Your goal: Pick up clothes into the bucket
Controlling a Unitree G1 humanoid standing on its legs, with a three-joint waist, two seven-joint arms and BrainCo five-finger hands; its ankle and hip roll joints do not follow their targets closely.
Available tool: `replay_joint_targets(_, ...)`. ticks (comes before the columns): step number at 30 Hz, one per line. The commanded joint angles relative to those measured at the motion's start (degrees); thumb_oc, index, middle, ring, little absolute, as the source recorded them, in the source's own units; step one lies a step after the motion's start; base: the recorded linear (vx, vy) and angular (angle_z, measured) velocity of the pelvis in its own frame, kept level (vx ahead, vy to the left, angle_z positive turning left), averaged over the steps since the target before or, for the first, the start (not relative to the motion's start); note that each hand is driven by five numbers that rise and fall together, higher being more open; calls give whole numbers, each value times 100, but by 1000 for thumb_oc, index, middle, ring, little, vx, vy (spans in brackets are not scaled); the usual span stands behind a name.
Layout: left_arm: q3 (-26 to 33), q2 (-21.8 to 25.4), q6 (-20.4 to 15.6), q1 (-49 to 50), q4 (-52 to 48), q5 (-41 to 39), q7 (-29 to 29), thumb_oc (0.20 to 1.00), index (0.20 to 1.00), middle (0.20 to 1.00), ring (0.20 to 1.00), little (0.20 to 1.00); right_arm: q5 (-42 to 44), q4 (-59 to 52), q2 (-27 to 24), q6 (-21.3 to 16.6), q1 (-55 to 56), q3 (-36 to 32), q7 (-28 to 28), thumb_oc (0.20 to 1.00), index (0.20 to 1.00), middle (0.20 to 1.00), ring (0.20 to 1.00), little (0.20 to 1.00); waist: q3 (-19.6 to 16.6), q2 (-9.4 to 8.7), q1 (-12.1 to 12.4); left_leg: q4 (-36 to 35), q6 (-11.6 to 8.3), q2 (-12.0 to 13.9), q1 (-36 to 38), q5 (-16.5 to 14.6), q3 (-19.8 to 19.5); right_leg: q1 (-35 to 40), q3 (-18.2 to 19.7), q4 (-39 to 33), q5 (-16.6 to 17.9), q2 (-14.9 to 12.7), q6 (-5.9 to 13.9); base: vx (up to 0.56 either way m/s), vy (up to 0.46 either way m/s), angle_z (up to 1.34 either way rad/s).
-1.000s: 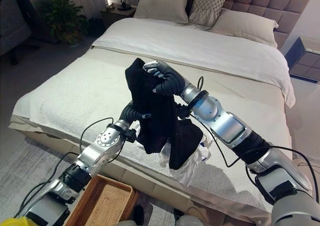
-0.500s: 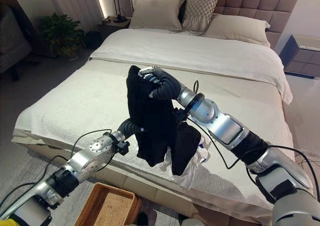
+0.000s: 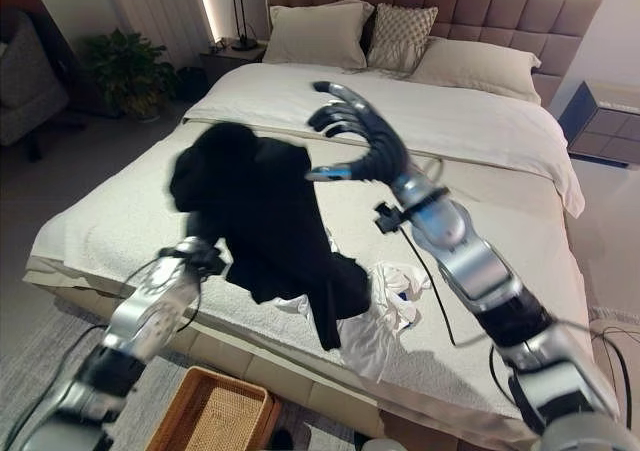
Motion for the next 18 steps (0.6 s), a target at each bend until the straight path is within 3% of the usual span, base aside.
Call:
replay_joint_targets(1,122,220,-433,-92,-336,280,-50,200,200,200,200,200,-326,69,264,-268,-18,-377,-147,1000,1000,1000,1000,1000,-317,-340,255,30,249,-432,74,-361,-204,115,64,19,26,-228,274,19,-16,12)
replay_joint_targets(2,556,311,-533,23,-441,422,-1,200,200,200,200,200,-439,110,333,-241,244,-611,-151,1000,1000,1000,1000,1000,-323,-325,280,30,247,-434,80,-360,-228,151,42,19,7,-227,265,18,-16,9)
replay_joint_targets(7,1321,459,-719,186,-836,587,55,200,200,200,200,200,-542,283,505,-204,939,-1070,-114,1000,1000,1000,1000,1000,-335,-290,299,30,246,-452,57,-292,-295,153,-7,19,34,-244,238,-1,-1,11)
replay_joint_targets(18,2213,936,-1121,336,-1793,739,31,200,200,200,200,200,-781,1735,811,-40,2173,-1481,-43,1000,1000,1000,1000,1000,-268,-188,340,30,235,-492,20,-263,-476,188,-171,19,-8,-270,192,4,7,9)
